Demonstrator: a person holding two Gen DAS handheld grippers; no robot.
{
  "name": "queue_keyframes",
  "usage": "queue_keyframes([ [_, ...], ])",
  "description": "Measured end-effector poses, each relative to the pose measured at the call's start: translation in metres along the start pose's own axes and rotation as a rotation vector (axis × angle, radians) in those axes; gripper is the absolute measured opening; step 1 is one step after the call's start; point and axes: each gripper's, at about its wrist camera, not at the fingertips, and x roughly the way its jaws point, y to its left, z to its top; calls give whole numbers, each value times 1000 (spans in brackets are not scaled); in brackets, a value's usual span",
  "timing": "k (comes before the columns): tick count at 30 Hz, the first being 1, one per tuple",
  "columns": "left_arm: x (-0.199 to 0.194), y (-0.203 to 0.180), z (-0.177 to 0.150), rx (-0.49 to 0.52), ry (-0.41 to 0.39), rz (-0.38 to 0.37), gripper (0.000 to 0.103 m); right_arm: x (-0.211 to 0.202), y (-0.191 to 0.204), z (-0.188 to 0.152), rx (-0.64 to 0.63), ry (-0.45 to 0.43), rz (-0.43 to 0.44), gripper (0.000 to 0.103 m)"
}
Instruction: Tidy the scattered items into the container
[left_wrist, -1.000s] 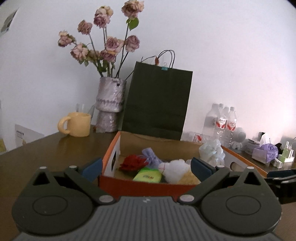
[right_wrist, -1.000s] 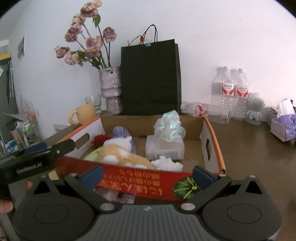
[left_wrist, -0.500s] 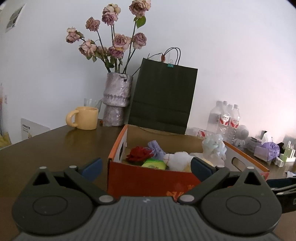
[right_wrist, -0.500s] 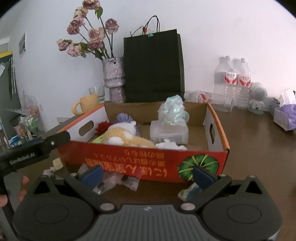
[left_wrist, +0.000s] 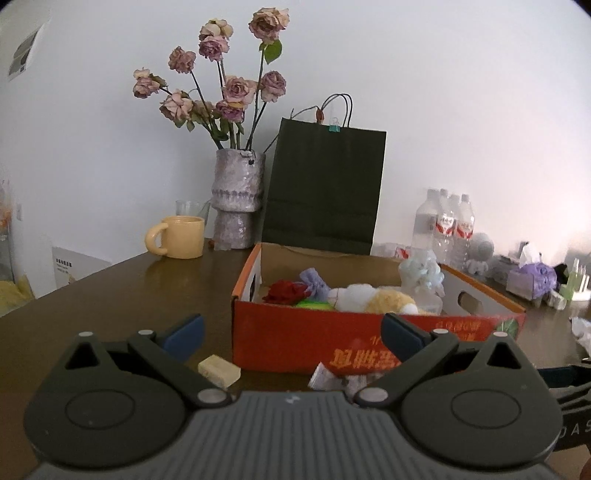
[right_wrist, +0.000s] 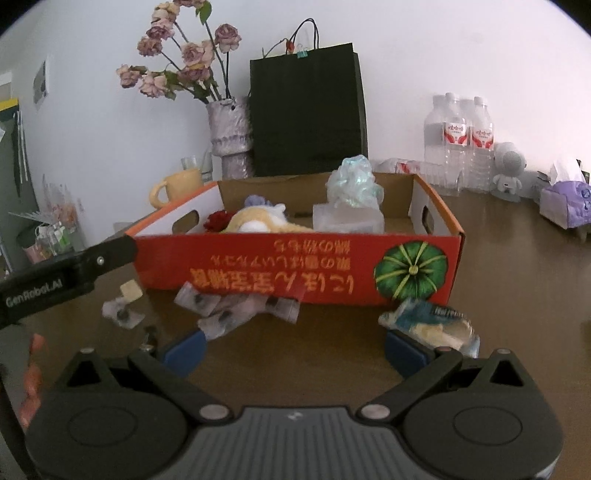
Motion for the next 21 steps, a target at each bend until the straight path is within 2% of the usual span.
queue_keyframes([
  [5, -8, -2, -3, 33, 13, 10, 103, -7, 5, -11, -6, 1, -35, 103],
  [10, -16, -3, -5, 54, 0, 22, 103, -19, 10, -15, -26, -37, -74, 103],
  [21, -24, -7, -7, 99, -4, 63, 103, -13, 17, -17, -64, 22, -110, 103],
])
